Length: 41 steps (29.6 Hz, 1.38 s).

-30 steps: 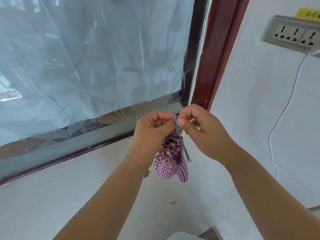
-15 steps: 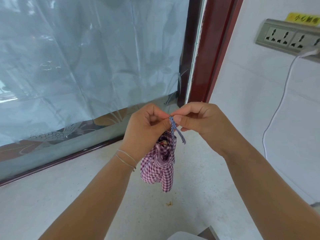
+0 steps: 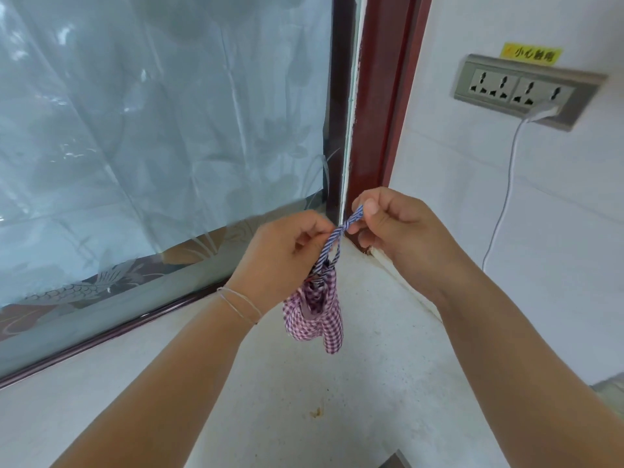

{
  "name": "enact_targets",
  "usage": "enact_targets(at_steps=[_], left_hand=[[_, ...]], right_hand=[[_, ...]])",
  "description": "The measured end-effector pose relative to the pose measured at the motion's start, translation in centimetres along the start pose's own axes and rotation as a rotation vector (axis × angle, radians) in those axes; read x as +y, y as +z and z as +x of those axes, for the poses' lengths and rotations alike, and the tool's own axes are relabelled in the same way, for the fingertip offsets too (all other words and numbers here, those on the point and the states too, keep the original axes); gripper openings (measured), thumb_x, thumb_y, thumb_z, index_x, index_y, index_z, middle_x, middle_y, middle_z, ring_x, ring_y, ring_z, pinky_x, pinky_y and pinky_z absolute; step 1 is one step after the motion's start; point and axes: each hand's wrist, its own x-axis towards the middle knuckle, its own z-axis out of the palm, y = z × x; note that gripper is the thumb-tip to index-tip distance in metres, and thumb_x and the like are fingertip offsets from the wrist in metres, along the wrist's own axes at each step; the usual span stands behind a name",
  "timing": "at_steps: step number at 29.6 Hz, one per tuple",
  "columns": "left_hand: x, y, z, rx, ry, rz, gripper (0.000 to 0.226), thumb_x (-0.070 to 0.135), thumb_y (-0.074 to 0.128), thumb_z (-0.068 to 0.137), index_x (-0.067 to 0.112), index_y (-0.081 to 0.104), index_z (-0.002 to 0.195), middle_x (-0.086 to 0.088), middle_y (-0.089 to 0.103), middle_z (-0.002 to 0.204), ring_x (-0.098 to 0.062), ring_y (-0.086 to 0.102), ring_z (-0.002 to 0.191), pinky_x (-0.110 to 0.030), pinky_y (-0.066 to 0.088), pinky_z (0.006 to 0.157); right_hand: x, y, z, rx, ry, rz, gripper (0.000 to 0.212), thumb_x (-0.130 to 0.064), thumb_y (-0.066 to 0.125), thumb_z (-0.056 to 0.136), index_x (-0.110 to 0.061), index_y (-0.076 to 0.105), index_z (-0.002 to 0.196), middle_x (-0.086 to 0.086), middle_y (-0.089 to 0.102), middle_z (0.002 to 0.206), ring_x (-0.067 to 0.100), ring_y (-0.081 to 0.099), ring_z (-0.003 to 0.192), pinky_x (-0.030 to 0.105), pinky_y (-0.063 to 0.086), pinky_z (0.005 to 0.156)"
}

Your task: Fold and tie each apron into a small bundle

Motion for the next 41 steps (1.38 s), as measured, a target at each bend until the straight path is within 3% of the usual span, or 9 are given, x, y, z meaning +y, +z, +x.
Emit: enact_targets(at_steps=[4, 7, 10, 14, 19, 22, 27, 33, 41], left_hand=[[0.0, 1.8, 1.7, -0.083, 0.082, 0.101, 0.011, 0.014, 0.052, 0.093, 0.015, 0.057, 0.083, -0.002, 0.059, 0.068, -0.019, 0.055, 0.06, -0.028, 0.046, 0.057], [0.3, 3.4, 4.4, -0.151, 0.054, 0.013, 0.013, 0.007, 0.055, 0.092, 0.015, 0.059, 0.084, -0.008, 0.062, 0.071, -0.026, 0.058, 0.063, -0.03, 0.047, 0.06], [2.4, 4.6, 9.5, -0.273, -0.086, -0.213, 0.022, -0.001, 0.061, 0.087, 0.021, 0.062, 0.089, -0.002, 0.072, 0.082, -0.01, 0.069, 0.076, -0.021, 0.053, 0.071], [4.6, 5.4, 15.0, -0.371, -0.151, -0.405, 0.004, 0.008, 0.06, 0.092, 0.012, 0.061, 0.092, 0.008, 0.069, 0.075, 0.0, 0.063, 0.073, -0.017, 0.051, 0.071], [7.1, 5.7, 23.0, -0.478, -0.119, -0.556, 0.011, 0.005, 0.058, 0.093, 0.011, 0.062, 0.101, -0.012, 0.067, 0.099, -0.016, 0.063, 0.093, -0.03, 0.051, 0.093], [8.6, 5.6, 27.9, -0.373, -0.085, -0.542, 0.023, 0.005, 0.068, 0.086, 0.01, 0.063, 0.108, -0.011, 0.068, 0.105, -0.017, 0.065, 0.099, -0.028, 0.051, 0.094], [9.8, 5.7, 34.2, -0.147, -0.149, -0.679, 0.014, 0.005, 0.069, 0.085, 0.014, 0.06, 0.091, -0.005, 0.064, 0.086, -0.014, 0.061, 0.078, -0.025, 0.051, 0.077], [11.0, 6.4, 40.2, 0.028, -0.136, -0.813, 0.013, 0.007, 0.066, 0.086, 0.017, 0.059, 0.091, -0.011, 0.068, 0.114, -0.017, 0.065, 0.098, -0.027, 0.049, 0.088], [6.9, 9.8, 39.5, 0.049, -0.274, -0.788, 0.021, -0.003, 0.056, 0.088, 0.018, 0.061, 0.087, -0.002, 0.068, 0.101, -0.014, 0.06, 0.099, -0.026, 0.048, 0.088]], right_hand=[[0.4, -1.6, 0.5, 0.086, 0.133, 0.171, 0.019, -0.021, 0.043, 0.101, -0.013, 0.055, 0.089, -0.007, 0.061, 0.076, 0.006, 0.059, 0.076, 0.025, 0.049, 0.072], [0.3, -3.0, 1.0, 0.091, 0.229, 0.109, 0.028, -0.043, 0.052, 0.092, -0.016, 0.05, 0.098, -0.001, 0.059, 0.087, 0.007, 0.063, 0.074, 0.028, 0.054, 0.071], [-1.2, -6.0, 2.5, 0.083, 0.188, -0.192, 0.028, -0.023, 0.073, 0.083, -0.013, 0.059, 0.105, 0.005, 0.064, 0.084, 0.007, 0.064, 0.07, 0.022, 0.056, 0.063], [-2.7, -10.9, 4.7, 0.146, 0.189, -0.232, 0.023, -0.012, 0.072, 0.084, -0.007, 0.068, 0.106, 0.009, 0.066, 0.079, 0.015, 0.064, 0.068, 0.037, 0.059, 0.076], [-6.8, -17.7, 9.2, 0.197, 0.203, -0.386, 0.021, -0.023, 0.065, 0.091, -0.002, 0.067, 0.088, 0.009, 0.063, 0.081, 0.015, 0.061, 0.074, 0.018, 0.051, 0.061], [-9.1, -20.0, 13.0, 0.321, 0.08, -0.349, 0.02, -0.021, 0.06, 0.094, -0.003, 0.064, 0.084, 0.012, 0.064, 0.082, 0.013, 0.059, 0.066, 0.018, 0.048, 0.058], [-11.4, -21.9, 19.6, 0.512, -0.113, -0.533, 0.022, -0.019, 0.06, 0.094, -0.003, 0.055, 0.08, 0.009, 0.061, 0.073, 0.017, 0.061, 0.058, 0.034, 0.058, 0.063], [-15.0, -24.9, 25.8, 0.825, -0.135, -1.133, 0.027, -0.028, 0.059, 0.094, -0.005, 0.065, 0.108, 0.015, 0.066, 0.109, 0.033, 0.06, 0.102, 0.029, 0.035, 0.069], [-13.2, -25.5, 25.6, 0.864, -0.131, -1.433, 0.041, -0.017, 0.055, 0.096, -0.01, 0.042, 0.134, 0.018, 0.06, 0.117, 0.035, 0.058, 0.106, 0.035, 0.037, 0.069]])
